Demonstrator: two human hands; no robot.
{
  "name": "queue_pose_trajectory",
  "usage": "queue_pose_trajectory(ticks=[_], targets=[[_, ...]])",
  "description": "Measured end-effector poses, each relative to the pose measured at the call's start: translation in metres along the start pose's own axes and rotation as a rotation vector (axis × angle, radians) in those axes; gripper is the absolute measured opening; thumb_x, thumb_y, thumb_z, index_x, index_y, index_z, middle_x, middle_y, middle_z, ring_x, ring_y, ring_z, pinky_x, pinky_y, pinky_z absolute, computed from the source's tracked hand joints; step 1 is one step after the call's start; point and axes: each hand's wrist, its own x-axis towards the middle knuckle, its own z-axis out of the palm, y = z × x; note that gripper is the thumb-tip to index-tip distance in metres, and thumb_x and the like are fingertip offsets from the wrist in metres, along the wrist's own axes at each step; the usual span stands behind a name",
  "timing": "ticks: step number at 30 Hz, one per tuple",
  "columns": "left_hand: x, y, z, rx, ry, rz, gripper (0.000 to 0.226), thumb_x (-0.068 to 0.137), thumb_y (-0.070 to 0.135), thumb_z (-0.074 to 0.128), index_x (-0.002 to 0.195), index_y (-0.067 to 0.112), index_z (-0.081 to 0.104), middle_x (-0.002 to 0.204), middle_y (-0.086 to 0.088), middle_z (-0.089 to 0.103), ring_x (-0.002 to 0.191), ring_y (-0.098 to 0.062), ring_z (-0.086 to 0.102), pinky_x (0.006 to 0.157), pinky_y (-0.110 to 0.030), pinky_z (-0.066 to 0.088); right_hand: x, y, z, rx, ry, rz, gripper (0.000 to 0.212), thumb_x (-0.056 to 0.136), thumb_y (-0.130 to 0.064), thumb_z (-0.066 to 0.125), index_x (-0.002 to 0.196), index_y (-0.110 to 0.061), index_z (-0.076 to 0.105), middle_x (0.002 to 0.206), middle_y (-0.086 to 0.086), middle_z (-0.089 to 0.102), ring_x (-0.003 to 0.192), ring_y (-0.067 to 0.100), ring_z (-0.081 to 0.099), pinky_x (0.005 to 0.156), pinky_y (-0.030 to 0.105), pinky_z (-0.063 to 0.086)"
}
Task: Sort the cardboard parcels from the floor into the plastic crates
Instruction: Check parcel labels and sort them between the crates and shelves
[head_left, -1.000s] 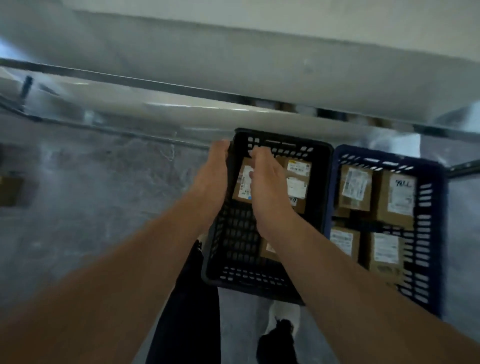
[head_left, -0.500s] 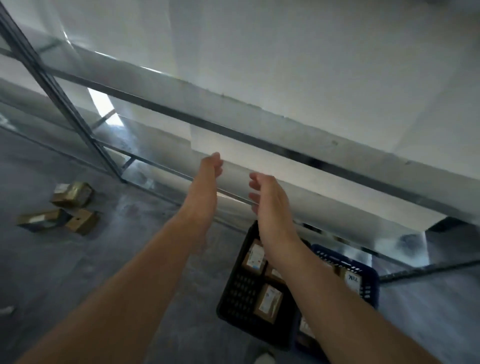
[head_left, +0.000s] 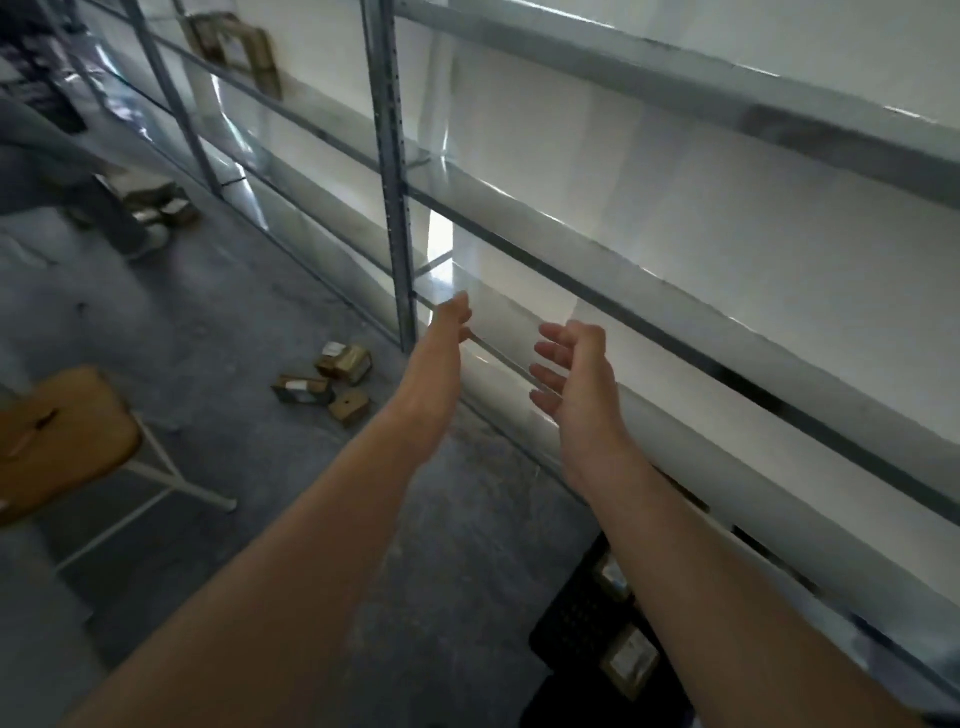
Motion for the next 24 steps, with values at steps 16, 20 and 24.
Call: queue_pose_trajectory(ticks=[16, 20, 24], targets=[[0.180, -0.011, -0.188, -0.190, 0.463, -0.124, 0.049, 0.107, 0.045, 0.032, 0.135, 0.016, 0.060, 0.111, 0.008, 0.058, 0.083, 0.004, 0.049, 0.054, -0.007, 0.043, 0.172, 0.038, 0.240, -0.113, -0.381, 0.178, 0.072, 0.070, -0.070, 0.049, 0.126, -0.029, 0.070, 0.133, -0.001, 0.068, 0.124, 0.016, 0.064, 0.115, 0.046, 0.050], [0.234, -0.015, -0.232, -0.185, 0.517, -0.170, 0.036, 0.105, 0.052, 0.032, 0.102, 0.033, 0.063, 0.112, 0.009, 0.055, 0.087, 0.000, 0.046, 0.085, -0.029, 0.036, 0.221, 0.045, 0.289, -0.178, -0.435, 0.232, 0.066, 0.077, -0.068, 0.045, 0.126, -0.032, 0.069, 0.137, -0.003, 0.066, 0.129, 0.018, 0.062, 0.118, 0.048, 0.048], [0.303, -0.014, -0.290, -0.181, 0.535, -0.253, 0.033, 0.104, 0.053, 0.032, 0.097, 0.039, 0.061, 0.124, 0.009, 0.051, 0.116, -0.011, 0.042, 0.105, -0.040, 0.030, 0.275, 0.055, 0.355, -0.237, -0.465, 0.271, 0.057, 0.084, -0.063, 0.042, 0.126, -0.035, 0.069, 0.132, -0.009, 0.066, 0.129, 0.015, 0.061, 0.118, 0.048, 0.047]])
